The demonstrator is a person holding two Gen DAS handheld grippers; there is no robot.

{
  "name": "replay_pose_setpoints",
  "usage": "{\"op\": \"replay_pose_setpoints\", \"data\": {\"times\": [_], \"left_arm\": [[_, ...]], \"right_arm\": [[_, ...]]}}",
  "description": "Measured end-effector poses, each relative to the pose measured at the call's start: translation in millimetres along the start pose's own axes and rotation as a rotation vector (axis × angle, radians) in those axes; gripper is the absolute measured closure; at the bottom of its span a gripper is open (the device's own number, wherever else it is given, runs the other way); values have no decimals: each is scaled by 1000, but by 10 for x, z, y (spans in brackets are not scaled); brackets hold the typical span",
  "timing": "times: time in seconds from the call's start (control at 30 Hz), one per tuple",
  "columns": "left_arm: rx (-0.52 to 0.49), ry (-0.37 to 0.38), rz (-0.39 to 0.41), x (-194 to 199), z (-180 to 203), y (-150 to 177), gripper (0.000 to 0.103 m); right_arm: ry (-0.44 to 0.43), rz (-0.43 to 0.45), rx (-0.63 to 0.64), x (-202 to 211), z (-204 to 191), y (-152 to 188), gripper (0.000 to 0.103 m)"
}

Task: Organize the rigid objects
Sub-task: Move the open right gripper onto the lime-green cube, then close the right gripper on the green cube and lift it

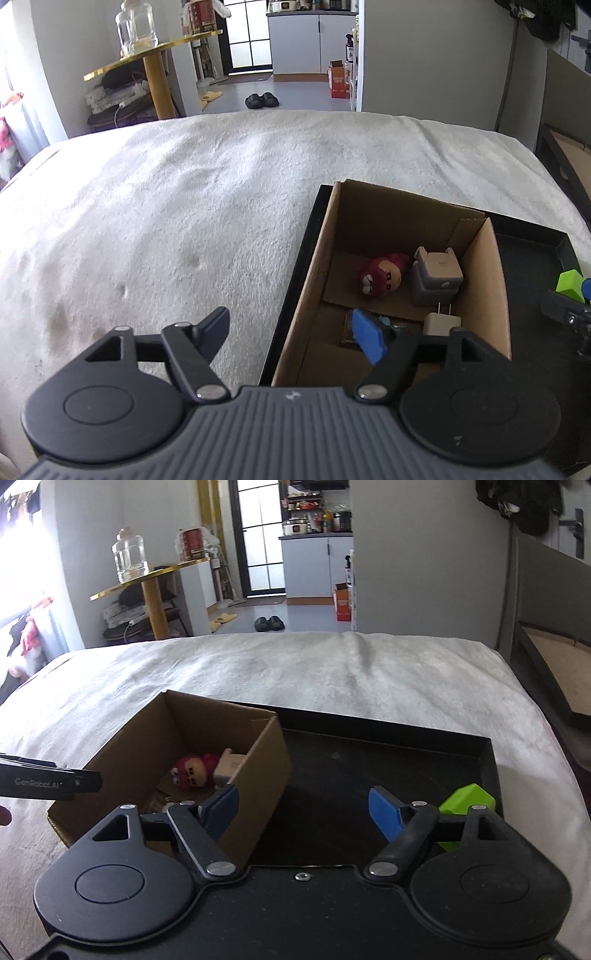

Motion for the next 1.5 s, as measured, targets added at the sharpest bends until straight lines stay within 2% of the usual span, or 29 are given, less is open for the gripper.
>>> {"op": "replay_pose_setpoints", "data": {"times": [0.37,0.83,0.93,1.0,1.2,1.3,1.5], "left_arm": [[-50,-27,4,15,171,-111,21],[-65,-58,-3,-43,358,-211,20],[-61,-61,-2,-53,397,-219,20],[-64,-66,4,-52,429,-223,20],[-84,-81,9,-73,486,-227,20],[-79,-80,4,-91,480,-232,20],[-75,-81,-2,-109,473,-220,20]], "right_arm": [[48,-7,-47,-28,285,18,17],[115,-8,-161,-154,765,-32,17],[122,-7,-195,-194,868,-48,22],[124,-4,-216,-222,933,-60,32],[149,-1,-296,-321,1150,-57,48],[176,-9,-342,-375,1267,-37,53],[195,-8,-417,-429,1416,-32,53]]}}
Point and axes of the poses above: each gripper's, at about its wrist camera, not at the fingertips, and x roughly against the way its jaws point, z to its right, y to its underside, the point moved 3 cm from there along -x, roughly the way its jaws point, and after that the axes turned 12 degrees about -x, right-handed, at the moved point
